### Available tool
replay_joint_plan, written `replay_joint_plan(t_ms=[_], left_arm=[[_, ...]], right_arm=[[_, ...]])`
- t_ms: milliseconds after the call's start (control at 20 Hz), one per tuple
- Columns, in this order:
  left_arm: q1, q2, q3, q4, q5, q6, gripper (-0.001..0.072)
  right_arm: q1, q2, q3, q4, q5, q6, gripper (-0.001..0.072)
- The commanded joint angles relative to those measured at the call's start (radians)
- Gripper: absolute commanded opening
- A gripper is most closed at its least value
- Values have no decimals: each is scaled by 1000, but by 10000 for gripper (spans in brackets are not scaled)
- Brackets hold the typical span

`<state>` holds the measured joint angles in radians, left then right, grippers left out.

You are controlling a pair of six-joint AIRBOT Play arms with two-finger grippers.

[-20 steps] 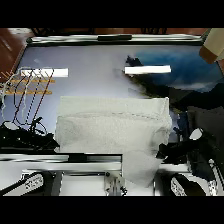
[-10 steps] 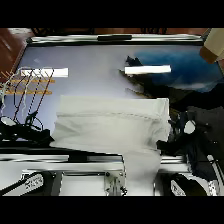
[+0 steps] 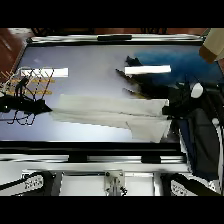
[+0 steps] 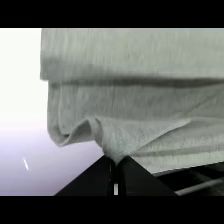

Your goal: Fold the shirts.

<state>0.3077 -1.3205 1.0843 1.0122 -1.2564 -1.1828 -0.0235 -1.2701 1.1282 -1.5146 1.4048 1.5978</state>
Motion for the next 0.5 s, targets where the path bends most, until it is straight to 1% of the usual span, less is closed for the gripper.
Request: replay_joint_plan(t_ms=[0,200,350,400,450], left_arm=[[-53,-171,194,-19,33,-108,40],[-84,-354,344,-19,31,-187,41],[-102,-434,372,-19,56,-211,42],[-107,-450,372,-20,49,-211,85],[-109,-460,372,-19,35,-211,275]], right_arm=[[0,-227,239,-24,-43,-5,65],[0,-384,414,-27,-147,23,67],[1,-465,433,7,-141,29,78],[2,-485,433,26,-124,24,197],[2,-493,433,51,-103,-8,489]])
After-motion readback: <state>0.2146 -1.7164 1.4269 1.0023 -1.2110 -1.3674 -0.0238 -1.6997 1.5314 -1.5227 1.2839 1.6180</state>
